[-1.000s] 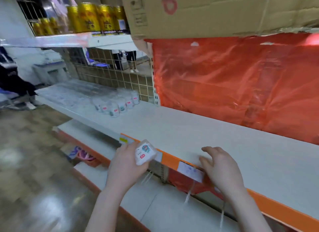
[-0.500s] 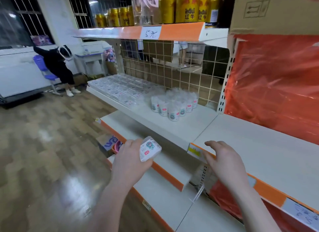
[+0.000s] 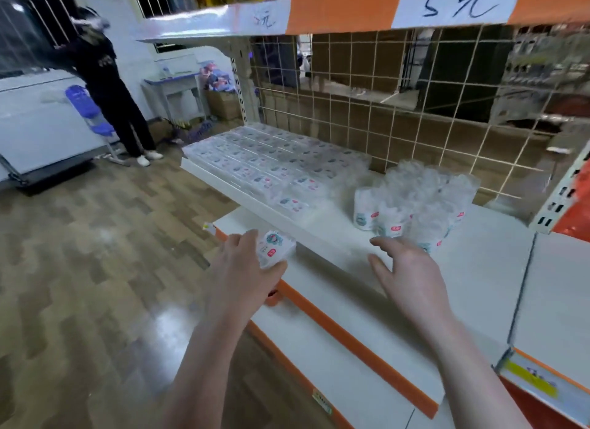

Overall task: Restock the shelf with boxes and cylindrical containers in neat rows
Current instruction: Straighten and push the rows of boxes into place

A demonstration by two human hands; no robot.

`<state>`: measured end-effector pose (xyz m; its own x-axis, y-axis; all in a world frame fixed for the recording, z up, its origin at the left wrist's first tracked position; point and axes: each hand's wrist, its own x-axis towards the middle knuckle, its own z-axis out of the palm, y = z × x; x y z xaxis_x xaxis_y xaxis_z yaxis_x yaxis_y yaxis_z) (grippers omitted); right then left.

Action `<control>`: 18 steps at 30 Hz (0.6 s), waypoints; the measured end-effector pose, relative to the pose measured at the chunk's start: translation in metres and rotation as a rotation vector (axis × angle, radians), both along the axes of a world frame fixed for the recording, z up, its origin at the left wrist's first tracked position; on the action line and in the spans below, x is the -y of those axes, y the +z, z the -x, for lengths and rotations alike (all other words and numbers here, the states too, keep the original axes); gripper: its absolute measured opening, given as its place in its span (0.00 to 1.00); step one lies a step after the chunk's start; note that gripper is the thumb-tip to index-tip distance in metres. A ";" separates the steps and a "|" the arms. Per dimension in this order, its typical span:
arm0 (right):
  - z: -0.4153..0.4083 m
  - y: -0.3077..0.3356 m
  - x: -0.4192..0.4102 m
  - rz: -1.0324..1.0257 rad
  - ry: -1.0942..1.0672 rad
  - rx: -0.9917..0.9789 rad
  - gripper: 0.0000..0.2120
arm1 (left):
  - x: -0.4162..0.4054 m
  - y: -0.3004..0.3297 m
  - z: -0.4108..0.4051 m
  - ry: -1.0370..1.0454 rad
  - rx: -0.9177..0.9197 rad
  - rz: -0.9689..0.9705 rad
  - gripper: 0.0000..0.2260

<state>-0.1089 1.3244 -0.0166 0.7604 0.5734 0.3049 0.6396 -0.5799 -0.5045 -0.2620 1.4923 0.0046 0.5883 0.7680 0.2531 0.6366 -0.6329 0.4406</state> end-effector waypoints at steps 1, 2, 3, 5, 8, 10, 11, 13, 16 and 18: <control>-0.002 0.001 -0.006 0.003 -0.005 0.000 0.14 | -0.008 0.000 -0.005 -0.004 -0.015 -0.002 0.28; -0.003 0.002 -0.013 0.009 -0.011 0.002 0.14 | -0.015 0.001 -0.011 -0.009 -0.021 -0.006 0.28; -0.007 0.002 -0.022 0.014 -0.022 0.002 0.14 | -0.027 0.001 -0.018 -0.019 -0.022 -0.007 0.28; -0.013 0.002 -0.034 0.020 -0.056 -0.006 0.14 | -0.046 -0.002 -0.033 -0.032 -0.018 0.016 0.29; -0.019 -0.001 -0.051 0.028 -0.127 0.008 0.14 | -0.075 -0.006 -0.055 -0.088 -0.017 0.000 0.30; -0.021 -0.002 -0.063 -0.001 -0.192 0.035 0.12 | -0.093 -0.010 -0.068 -0.135 -0.026 0.006 0.31; -0.021 -0.003 -0.068 -0.014 -0.217 0.047 0.11 | -0.100 -0.012 -0.074 -0.157 -0.034 0.009 0.31; -0.022 -0.004 -0.081 -0.017 -0.266 0.062 0.10 | -0.116 -0.016 -0.086 -0.212 -0.040 0.005 0.31; -0.019 -0.004 -0.098 -0.025 -0.317 0.058 0.10 | -0.134 -0.024 -0.101 -0.259 -0.072 0.014 0.31; -0.019 -0.006 -0.107 -0.024 -0.351 0.059 0.10 | -0.141 -0.028 -0.109 -0.280 -0.102 0.016 0.31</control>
